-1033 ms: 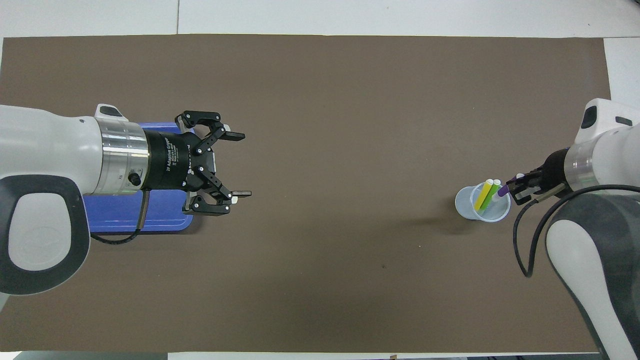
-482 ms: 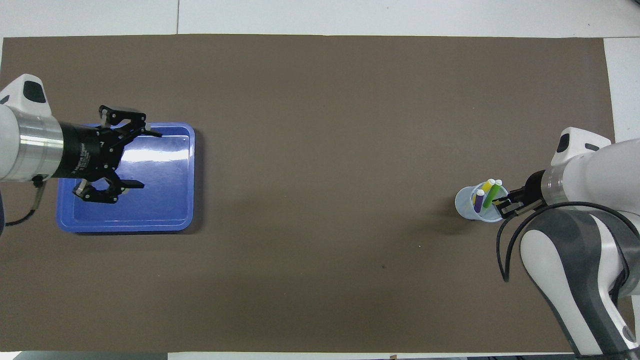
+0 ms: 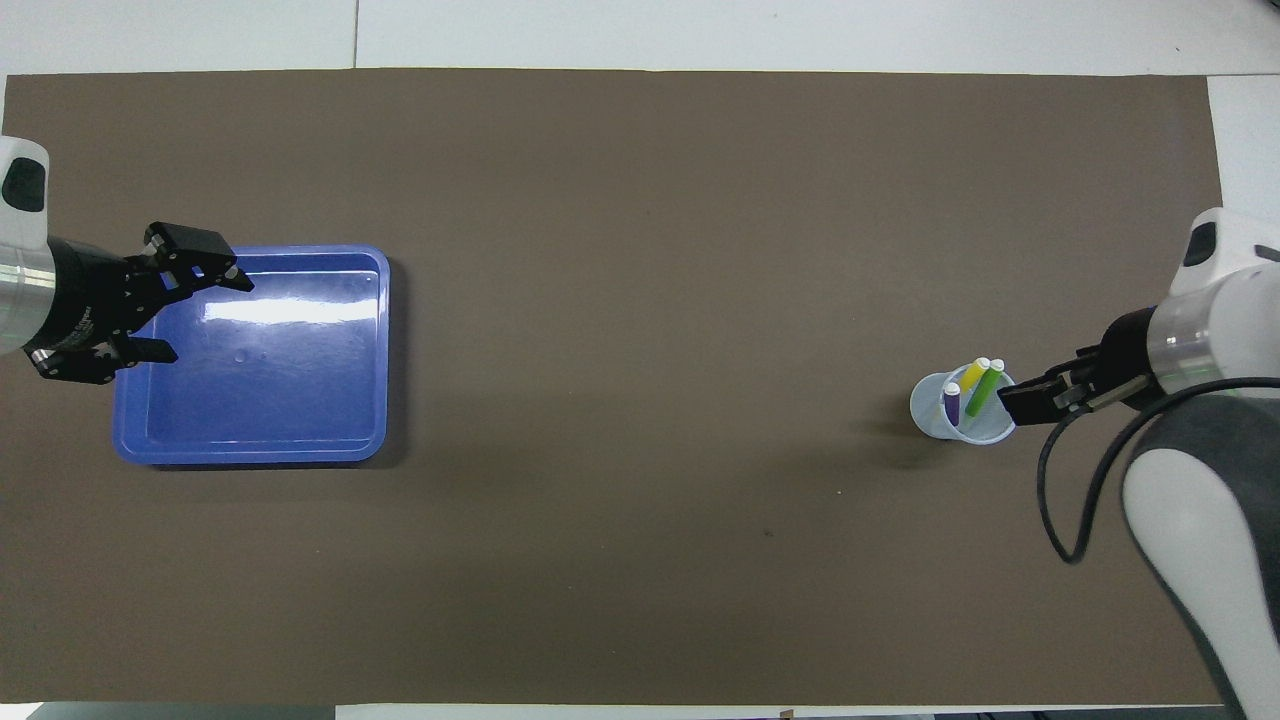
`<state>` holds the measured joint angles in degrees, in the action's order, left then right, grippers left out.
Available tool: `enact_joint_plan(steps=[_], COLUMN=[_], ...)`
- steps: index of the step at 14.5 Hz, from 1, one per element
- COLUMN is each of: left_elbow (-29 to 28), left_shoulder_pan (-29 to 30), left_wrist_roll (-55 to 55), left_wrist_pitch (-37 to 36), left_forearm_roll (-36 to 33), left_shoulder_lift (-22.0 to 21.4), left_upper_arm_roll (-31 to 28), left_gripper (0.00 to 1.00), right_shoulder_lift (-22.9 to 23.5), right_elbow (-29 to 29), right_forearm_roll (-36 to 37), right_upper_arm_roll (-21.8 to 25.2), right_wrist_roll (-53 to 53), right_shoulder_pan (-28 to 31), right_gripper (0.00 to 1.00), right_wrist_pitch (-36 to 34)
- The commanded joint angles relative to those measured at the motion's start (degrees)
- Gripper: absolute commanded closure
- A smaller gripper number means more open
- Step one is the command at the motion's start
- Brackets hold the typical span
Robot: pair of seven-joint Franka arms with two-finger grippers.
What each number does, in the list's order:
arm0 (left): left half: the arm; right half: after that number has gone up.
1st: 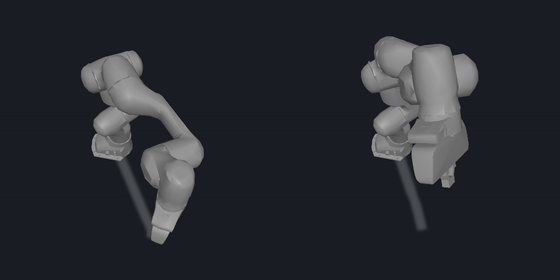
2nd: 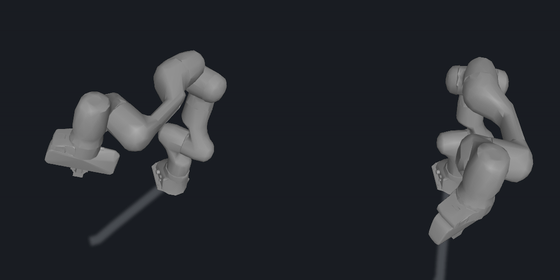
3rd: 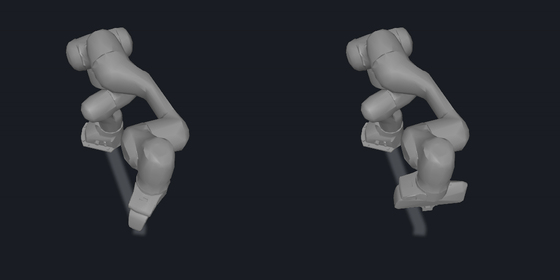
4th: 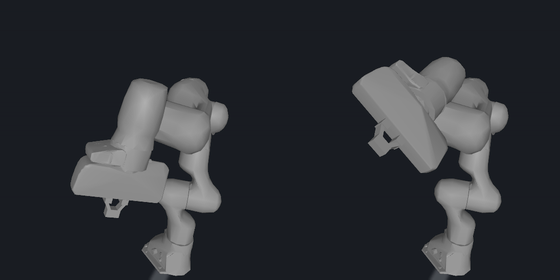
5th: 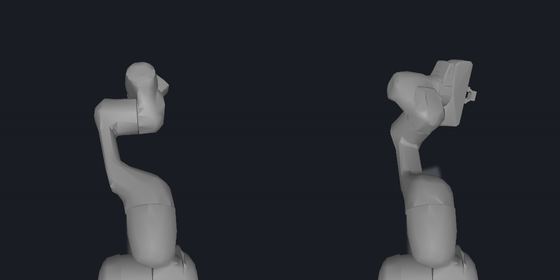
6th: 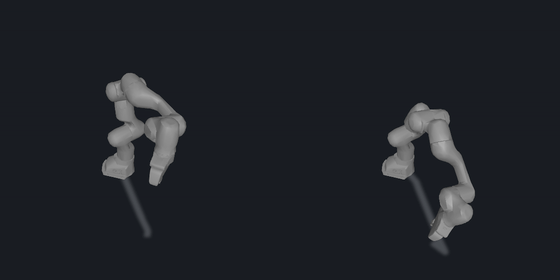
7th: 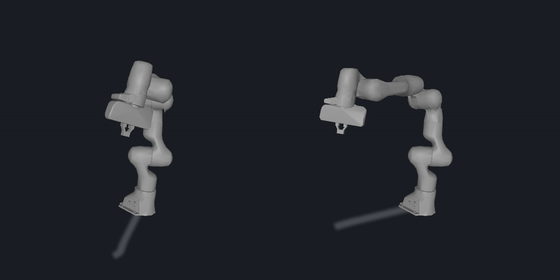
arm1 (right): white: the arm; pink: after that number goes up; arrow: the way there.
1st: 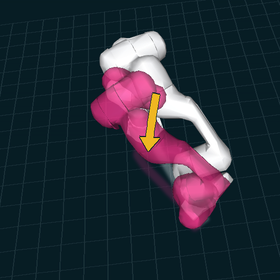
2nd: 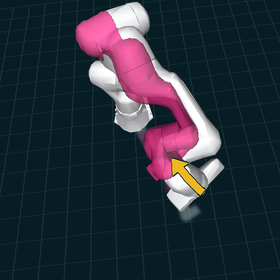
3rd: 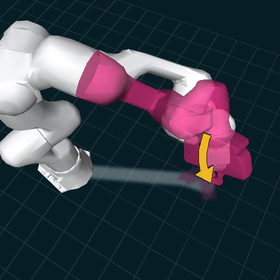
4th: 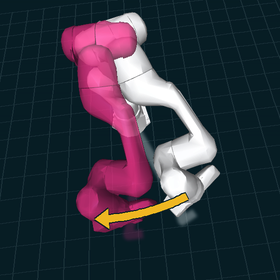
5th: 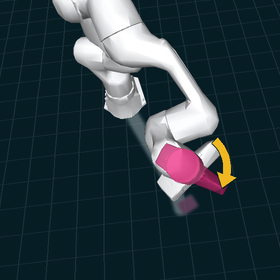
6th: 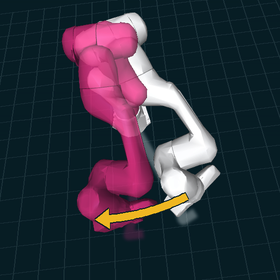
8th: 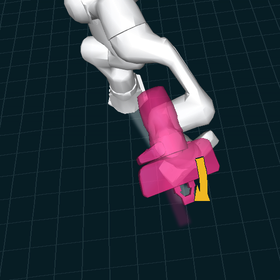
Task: Transfer and insert pens with both arms
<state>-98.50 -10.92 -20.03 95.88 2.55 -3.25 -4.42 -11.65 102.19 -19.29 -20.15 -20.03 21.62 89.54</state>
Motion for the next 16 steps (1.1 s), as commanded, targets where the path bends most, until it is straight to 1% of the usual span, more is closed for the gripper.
enact_joint_plan(steps=[1, 3, 4, 6, 8, 10, 13, 14, 16], left_elbow=[8.4, 9.5, 10.0, 9.2, 5.4, 3.6, 3.8, 3.9, 4.2], left_shoulder_pan=[-0.5, -0.6, -0.4, 0.0, 1.3, 1.4, 1.3, 1.3, 1.2], left_wrist_roll=[12.3, 21.5, 26.8, 37.7, 45.9, 47.5, 48.0, 44.6, 34.0], left_wrist_pitch=[-8.1, -11.0, -12.0, -11.6, -9.3, -7.7, -8.3, -8.4, -7.5], left_forearm_roll=[-3.9, -6.1, -6.9, -6.9, -6.9, -6.9, -6.7, -6.0, -4.3], left_shoulder_lift=[4.0, 3.8, 3.6, 3.2, 1.5, 1.1, 1.2, 1.2, 1.6], left_upper_arm_roll=[-0.4, -0.4, -0.6, -0.7, -0.7, -0.8, -0.8, -1.1, -1.1], left_gripper=[0.0, 0.0, 0.0, 0.0, 0.0, 0.0, 0.0, 0.0, 0.0], right_shoulder_lift=[2.6, 2.3, 2.3, 2.5, 2.6, 2.9, 3.1, 3.2, 3.4], right_elbow=[-2.9, -2.6, -2.6, -3.1, -4.7, -6.2, -6.0, -6.0, -5.4], right_forearm_roll=[-6.4, -9.8, -10.1, -8.0, 3.0, 11.0, 17.3, 19.9, 21.2], right_upper_arm_roll=[-0.2, 0.1, 0.1, 0.3, -0.2, -0.7, -0.7, -0.8, -0.7], right_wrist_roll=[9.9, 17.8, 19.7, 17.4, 12.9, 12.6, 12.6, 12.6, 12.6], right_shoulder_pan=[1.2, 1.2, 1.1, 1.1, 0.4, -1.5, -2.0, -2.2, -2.9], right_gripper=[0.0, 0.0, 0.0, 0.0, 0.0, 0.0, 0.0, 0.0, 0.0], right_wrist_pitch=[-4.5, -5.2, -4.6, -4.7, -4.6, -5.3, -5.2, -5.2, -5.2])
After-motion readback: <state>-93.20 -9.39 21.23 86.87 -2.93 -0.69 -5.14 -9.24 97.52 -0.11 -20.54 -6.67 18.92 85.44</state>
